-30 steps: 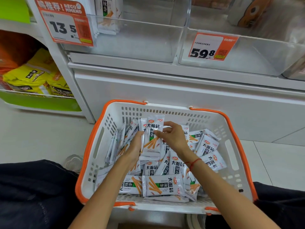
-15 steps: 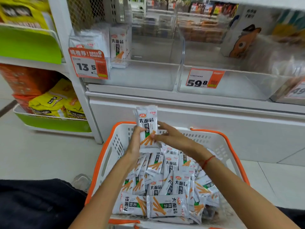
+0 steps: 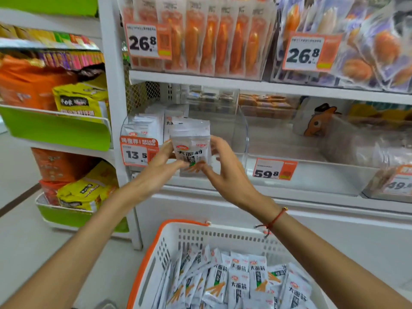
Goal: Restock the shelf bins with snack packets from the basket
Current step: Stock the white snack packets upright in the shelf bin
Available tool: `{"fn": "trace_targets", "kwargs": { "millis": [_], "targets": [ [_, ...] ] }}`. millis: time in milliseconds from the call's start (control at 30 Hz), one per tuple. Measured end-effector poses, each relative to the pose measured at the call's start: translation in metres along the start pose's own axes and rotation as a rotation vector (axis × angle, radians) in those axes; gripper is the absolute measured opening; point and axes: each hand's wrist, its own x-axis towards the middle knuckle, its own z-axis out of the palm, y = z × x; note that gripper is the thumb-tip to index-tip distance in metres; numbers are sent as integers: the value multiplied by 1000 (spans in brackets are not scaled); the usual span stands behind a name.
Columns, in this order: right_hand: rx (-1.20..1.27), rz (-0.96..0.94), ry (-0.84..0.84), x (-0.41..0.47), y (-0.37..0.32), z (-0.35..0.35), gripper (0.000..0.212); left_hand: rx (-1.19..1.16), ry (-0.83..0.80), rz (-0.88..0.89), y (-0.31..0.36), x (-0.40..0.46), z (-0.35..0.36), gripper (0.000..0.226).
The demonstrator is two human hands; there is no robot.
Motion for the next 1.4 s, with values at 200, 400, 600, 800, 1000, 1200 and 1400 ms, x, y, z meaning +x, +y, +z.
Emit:
{"fn": "trace_targets", "kwargs": {
  "millis": [200, 400, 600, 800, 1000, 1200, 1400],
  "targets": [
    [-298, -243, 131, 66, 4, -1, 47, 150, 138, 315, 21, 43, -48, 41],
    [-311, -203, 45, 109, 43, 25, 45, 691, 360, 137, 4, 90, -60, 57],
    [-64, 95, -195, 142, 87, 51, 53, 1192, 223, -152, -4, 138, -55, 62],
    [138, 335, -524, 177, 106, 68, 50, 1432, 66, -342, -18, 174, -52, 72],
    [162, 531, -636, 193, 124, 85, 35, 1530, 47, -313, -10, 177, -58, 76],
    [-36, 602, -500, 203, 121, 97, 24, 1672, 40, 45, -6, 170, -61, 31],
    [-160, 637, -466, 204, 125, 109, 59, 1906, -461, 167, -20, 185, -56, 41]
  ]
}}
